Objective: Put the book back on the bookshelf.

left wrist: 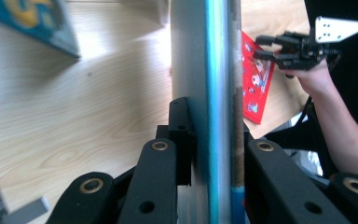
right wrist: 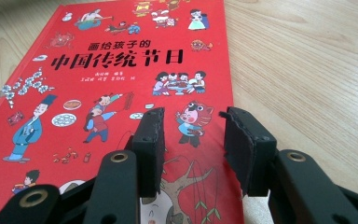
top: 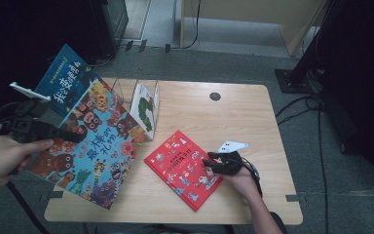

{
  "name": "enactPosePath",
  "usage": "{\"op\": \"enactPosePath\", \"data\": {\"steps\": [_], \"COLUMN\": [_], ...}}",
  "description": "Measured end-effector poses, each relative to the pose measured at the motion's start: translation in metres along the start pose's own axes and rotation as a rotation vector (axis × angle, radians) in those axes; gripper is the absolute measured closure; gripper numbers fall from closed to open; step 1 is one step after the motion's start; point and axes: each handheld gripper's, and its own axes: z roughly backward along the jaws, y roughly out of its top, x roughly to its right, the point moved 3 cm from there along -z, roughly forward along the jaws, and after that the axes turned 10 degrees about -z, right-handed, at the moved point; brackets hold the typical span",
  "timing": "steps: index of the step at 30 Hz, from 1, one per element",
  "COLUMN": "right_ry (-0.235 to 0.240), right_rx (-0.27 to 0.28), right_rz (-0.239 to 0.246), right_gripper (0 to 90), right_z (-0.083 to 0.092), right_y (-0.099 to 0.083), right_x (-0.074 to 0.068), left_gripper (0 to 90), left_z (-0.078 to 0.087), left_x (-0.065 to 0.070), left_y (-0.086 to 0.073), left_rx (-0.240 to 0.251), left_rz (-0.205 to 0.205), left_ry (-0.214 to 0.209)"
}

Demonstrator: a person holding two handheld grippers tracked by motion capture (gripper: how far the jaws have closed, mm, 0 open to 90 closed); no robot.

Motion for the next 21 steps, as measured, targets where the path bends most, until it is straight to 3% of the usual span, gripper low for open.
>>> {"op": "enactPosePath", "data": {"steps": [9, 11, 14, 18, 21], "right_ry": [-0.001, 0.0, -0.004, 0.0, 0.0], "right_rx": [0.001, 0.002, 0.001, 0.002, 0.003], "right_rz": [0.004, 0.001, 0.005, 0.001, 0.003], "right_gripper": [59.2, 59.2, 59.3, 59.7, 59.9], "right_z": [0.0, 0.0, 0.0, 0.0, 0.0], "right_y": [0.0, 0.0, 0.0, 0.0, 0.0], "right_x": [0.0, 0.0, 0.0, 0.0, 0.001], "left_gripper": [79.8, 79.9, 79.6, 79.6, 79.1], "left_z": [0.037, 0.042, 0.049, 0.058, 0.058], "left_x": [-0.024, -0.031, -0.039, -0.055, -0.062], "left_y": [-0.012, -0.01, -0.006, -0.001, 0.005], "left_rx": [0.055, 0.061, 0.058, 0.066, 0.085], "left_rz": [0.079, 0.099, 0.098, 0.148, 0.158], "left_ry": [0.05, 0.074, 0.12, 0.152, 0.162]}}
